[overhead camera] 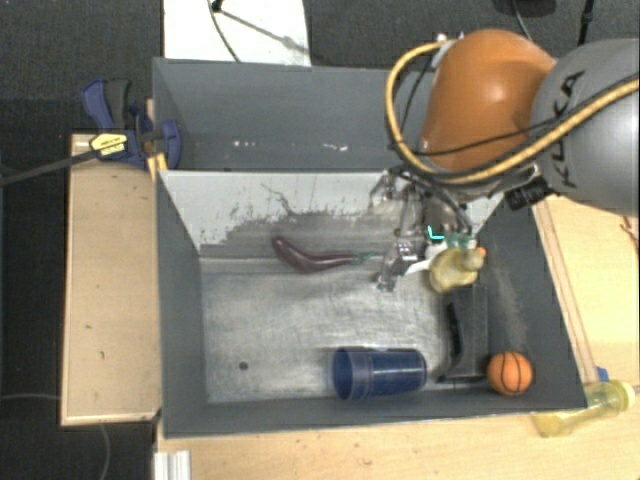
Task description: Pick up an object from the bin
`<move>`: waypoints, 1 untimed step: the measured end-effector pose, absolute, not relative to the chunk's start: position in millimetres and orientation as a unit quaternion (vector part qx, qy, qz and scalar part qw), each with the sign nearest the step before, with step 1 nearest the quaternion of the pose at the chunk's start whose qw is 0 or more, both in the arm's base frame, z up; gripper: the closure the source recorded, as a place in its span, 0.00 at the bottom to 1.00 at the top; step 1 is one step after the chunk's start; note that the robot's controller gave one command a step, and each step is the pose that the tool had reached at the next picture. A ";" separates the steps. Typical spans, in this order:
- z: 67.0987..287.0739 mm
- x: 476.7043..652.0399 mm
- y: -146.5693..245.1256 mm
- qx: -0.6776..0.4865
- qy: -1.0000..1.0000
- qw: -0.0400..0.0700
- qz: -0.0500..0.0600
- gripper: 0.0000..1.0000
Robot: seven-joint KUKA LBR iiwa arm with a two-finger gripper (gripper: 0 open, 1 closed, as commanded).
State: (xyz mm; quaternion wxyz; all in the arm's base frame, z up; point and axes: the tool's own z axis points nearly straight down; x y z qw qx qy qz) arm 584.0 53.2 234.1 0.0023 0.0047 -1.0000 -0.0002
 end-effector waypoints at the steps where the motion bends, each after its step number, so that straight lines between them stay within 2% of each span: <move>1: 239.1 585.3 52.9 0.004 -1.000 -0.002 -0.001 0.00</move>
Offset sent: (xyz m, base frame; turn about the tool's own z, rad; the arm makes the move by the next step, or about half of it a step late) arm 0.0039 -0.1068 -0.1641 0.0943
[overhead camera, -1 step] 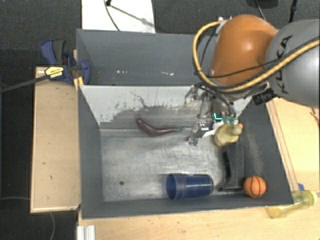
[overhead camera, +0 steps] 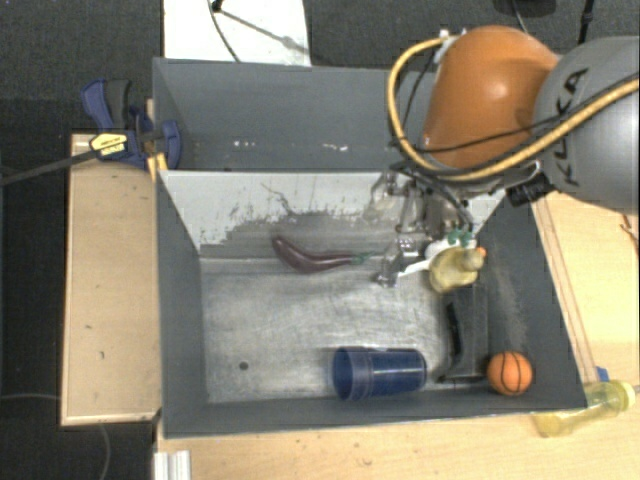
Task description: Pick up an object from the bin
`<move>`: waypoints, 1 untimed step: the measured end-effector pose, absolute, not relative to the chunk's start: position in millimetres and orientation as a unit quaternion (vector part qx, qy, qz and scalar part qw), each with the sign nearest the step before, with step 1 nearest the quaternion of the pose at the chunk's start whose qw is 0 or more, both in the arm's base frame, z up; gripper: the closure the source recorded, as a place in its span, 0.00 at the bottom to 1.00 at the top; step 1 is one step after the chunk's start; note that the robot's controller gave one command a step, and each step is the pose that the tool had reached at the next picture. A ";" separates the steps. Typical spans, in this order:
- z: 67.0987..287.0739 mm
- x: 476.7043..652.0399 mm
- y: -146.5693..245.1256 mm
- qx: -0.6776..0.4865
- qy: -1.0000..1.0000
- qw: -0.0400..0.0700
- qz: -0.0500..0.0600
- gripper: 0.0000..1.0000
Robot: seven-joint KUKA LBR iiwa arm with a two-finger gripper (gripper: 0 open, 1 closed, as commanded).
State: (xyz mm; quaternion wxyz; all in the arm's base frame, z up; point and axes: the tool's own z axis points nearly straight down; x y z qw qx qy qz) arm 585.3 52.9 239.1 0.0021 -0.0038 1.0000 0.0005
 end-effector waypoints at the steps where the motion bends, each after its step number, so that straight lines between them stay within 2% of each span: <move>1: 168.4 587.7 7.7 0.018 1.000 0.004 0.001 0.00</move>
Offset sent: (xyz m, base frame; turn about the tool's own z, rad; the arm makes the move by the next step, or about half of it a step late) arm -0.0034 -0.0805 -0.0791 -0.0468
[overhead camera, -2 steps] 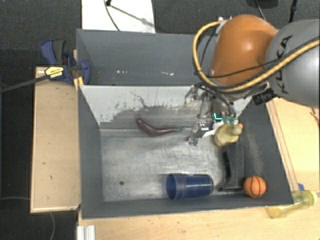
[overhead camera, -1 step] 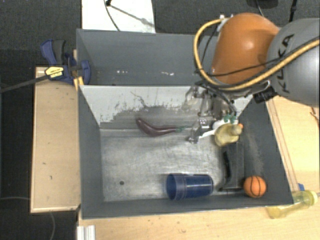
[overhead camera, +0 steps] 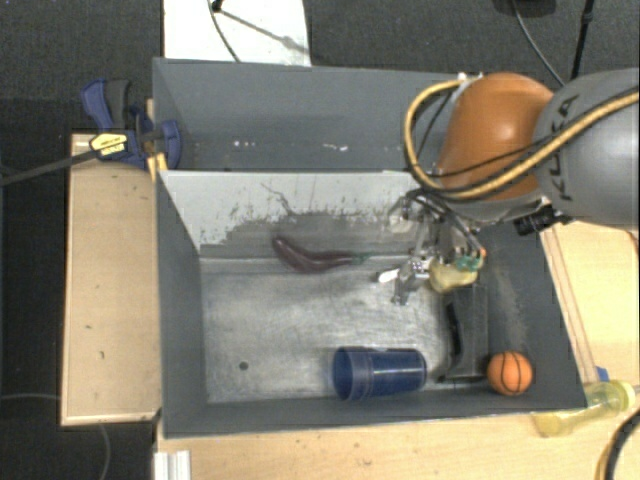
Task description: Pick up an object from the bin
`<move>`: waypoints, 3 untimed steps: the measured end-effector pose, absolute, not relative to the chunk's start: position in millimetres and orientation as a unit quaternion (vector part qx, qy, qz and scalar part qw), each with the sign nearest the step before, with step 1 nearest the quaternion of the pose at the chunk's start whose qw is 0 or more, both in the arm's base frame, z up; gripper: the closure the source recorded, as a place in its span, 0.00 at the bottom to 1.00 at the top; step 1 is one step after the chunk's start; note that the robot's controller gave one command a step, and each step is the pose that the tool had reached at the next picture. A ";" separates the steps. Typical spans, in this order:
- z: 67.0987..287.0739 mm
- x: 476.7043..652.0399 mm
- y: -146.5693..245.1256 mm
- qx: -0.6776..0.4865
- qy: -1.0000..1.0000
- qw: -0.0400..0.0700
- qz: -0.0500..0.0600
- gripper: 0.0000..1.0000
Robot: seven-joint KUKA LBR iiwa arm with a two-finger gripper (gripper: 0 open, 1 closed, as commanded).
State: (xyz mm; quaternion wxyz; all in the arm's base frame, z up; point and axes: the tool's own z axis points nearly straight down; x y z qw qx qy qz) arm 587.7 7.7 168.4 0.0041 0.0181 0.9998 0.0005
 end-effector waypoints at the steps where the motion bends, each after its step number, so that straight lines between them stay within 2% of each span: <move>1: 159.7 582.0 -28.2 -0.027 1.000 0.000 0.000 0.00; 2: 145.6 584.6 -60.8 0.099 0.995 0.001 0.000 0.00; 3: 101.4 589.8 -62.9 0.020 1.000 0.002 0.000 0.00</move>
Offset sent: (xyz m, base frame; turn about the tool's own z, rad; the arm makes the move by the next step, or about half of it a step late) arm -0.0031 -0.0868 -0.0316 0.2273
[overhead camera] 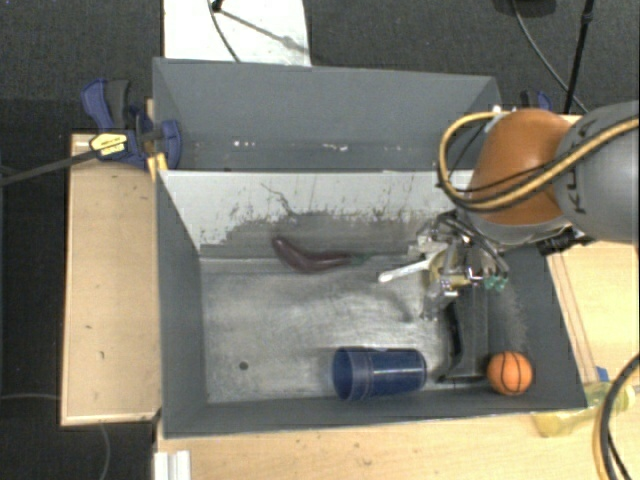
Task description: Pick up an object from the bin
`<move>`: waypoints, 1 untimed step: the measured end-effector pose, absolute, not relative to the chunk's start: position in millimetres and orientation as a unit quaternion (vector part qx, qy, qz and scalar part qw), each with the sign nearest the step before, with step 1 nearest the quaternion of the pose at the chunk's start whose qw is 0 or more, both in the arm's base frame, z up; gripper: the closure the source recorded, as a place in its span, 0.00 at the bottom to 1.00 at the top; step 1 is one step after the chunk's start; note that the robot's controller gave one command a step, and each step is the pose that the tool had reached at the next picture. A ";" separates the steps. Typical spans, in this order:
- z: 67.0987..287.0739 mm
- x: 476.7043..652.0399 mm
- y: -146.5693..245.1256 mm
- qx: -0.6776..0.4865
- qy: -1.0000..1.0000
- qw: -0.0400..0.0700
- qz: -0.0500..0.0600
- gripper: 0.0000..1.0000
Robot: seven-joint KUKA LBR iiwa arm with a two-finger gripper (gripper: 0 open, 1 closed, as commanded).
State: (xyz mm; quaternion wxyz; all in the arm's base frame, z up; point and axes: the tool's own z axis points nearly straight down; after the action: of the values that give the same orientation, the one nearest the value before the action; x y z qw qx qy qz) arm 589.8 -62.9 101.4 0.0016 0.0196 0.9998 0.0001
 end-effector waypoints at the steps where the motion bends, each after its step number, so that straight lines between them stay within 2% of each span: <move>1: 75.6 593.6 -57.8 0.093 0.996 0.001 0.000 1.00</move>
Offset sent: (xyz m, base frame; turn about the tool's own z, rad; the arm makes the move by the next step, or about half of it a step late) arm 0.0000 0.0000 0.0000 0.0000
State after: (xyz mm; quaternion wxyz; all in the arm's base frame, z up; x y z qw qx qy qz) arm 593.6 -57.8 75.6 0.0014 0.0928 0.9957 0.0002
